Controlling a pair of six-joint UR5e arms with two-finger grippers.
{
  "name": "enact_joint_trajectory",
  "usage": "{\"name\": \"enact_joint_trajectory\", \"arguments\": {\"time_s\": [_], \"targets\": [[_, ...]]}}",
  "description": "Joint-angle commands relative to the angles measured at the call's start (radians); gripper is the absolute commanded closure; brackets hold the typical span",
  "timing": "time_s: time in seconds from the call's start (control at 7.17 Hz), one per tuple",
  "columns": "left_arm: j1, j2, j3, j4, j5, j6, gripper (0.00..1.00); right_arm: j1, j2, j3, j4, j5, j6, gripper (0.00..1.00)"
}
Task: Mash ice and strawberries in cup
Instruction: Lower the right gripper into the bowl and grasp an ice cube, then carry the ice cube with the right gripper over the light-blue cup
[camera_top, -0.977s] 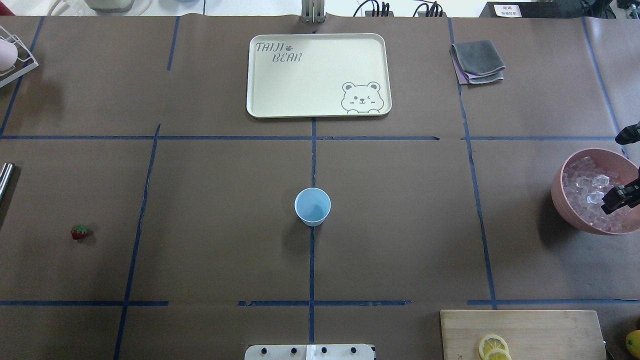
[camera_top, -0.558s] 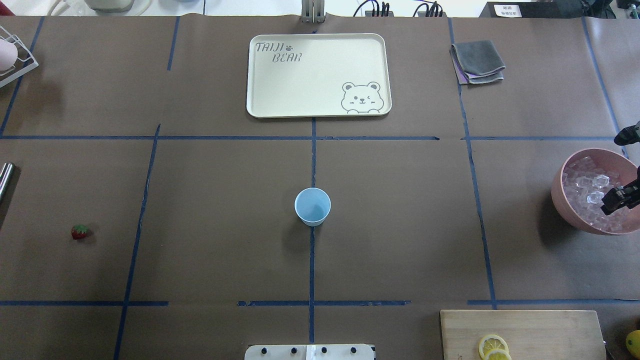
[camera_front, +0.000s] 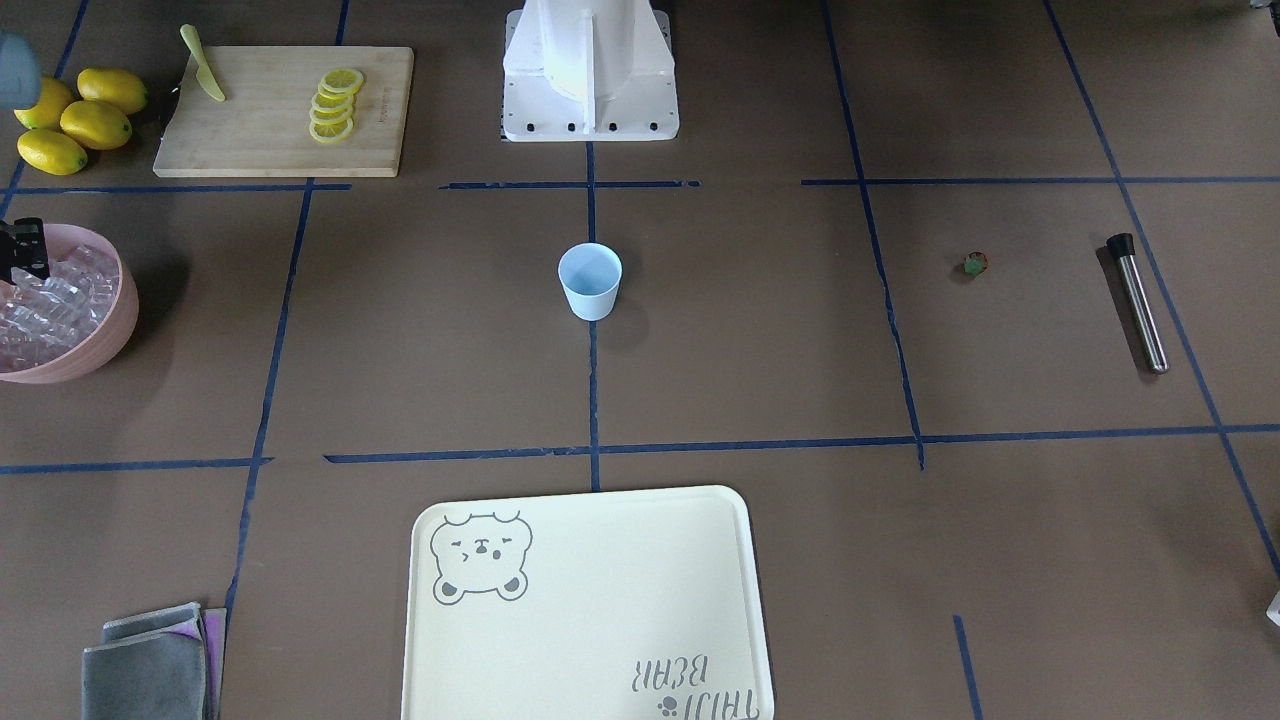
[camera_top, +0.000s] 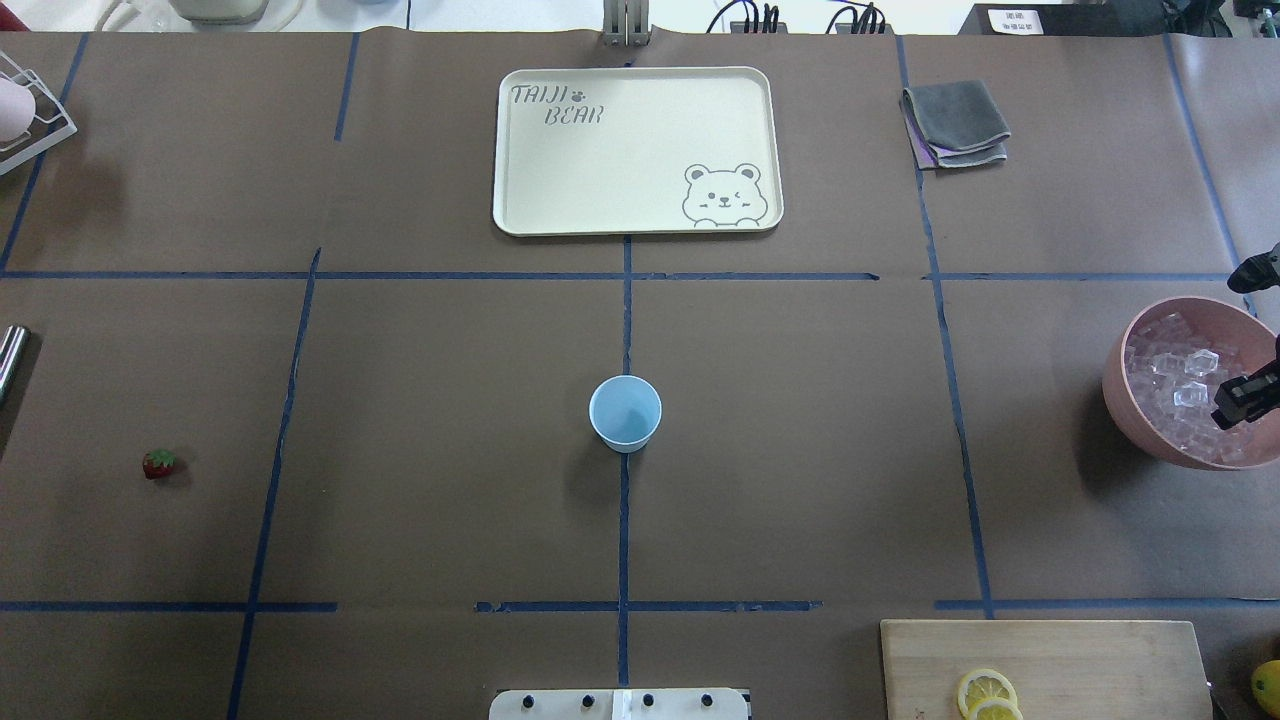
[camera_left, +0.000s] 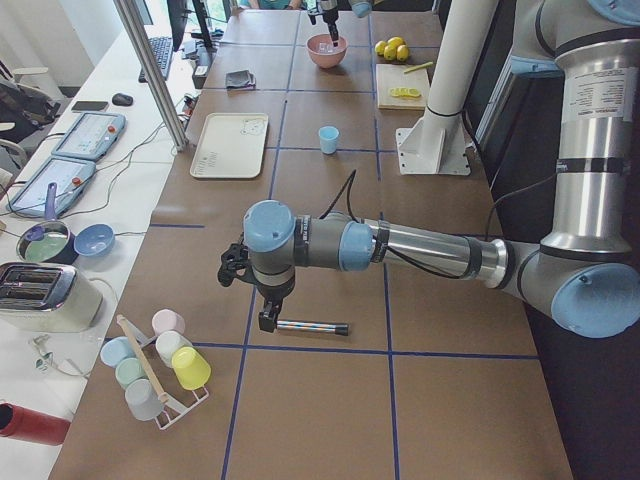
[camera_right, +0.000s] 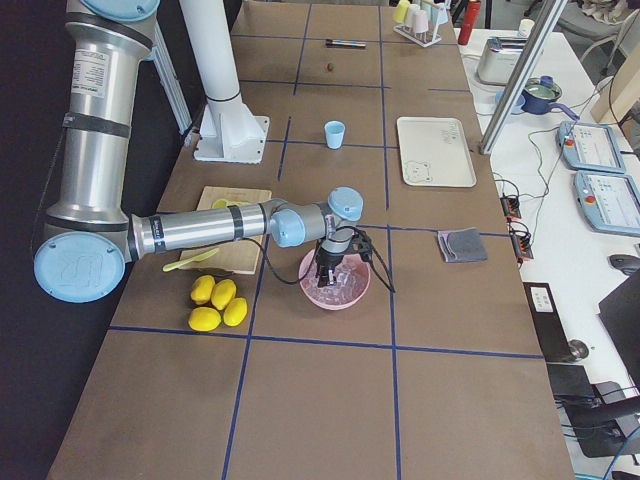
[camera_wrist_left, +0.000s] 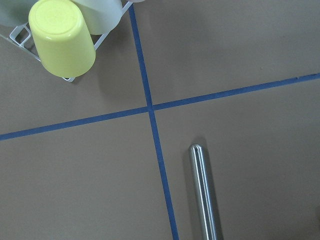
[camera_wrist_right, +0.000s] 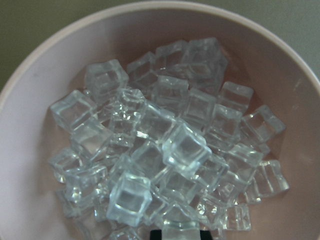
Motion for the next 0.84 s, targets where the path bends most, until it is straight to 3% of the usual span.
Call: {"name": "enact_joint_trajectory", "arguments": {"time_s": [0.0, 0.28, 0.56, 0.7], "targets": [[-0.002, 0.000, -0.013, 0.007, 0.000, 0.000, 0.00, 0.108, -0.046, 0.078, -0.015, 0.001, -0.050, 1.00], [0.000, 0.009, -0.026, 0.019, 0.000, 0.000, 0.00, 0.207, -0.035, 0.178, -0.131, 0.001, -0.085, 1.00], [0.000, 0.020, -0.039, 0.020, 0.000, 0.000, 0.00, 0.208, 0.106, 0.198, -0.228, 0.016, -0.067, 1.00], [0.000, 0.028, -0.041, 0.020, 0.000, 0.000, 0.00, 0.189, 0.225, 0.191, -0.332, 0.022, -0.065, 1.00]]}}
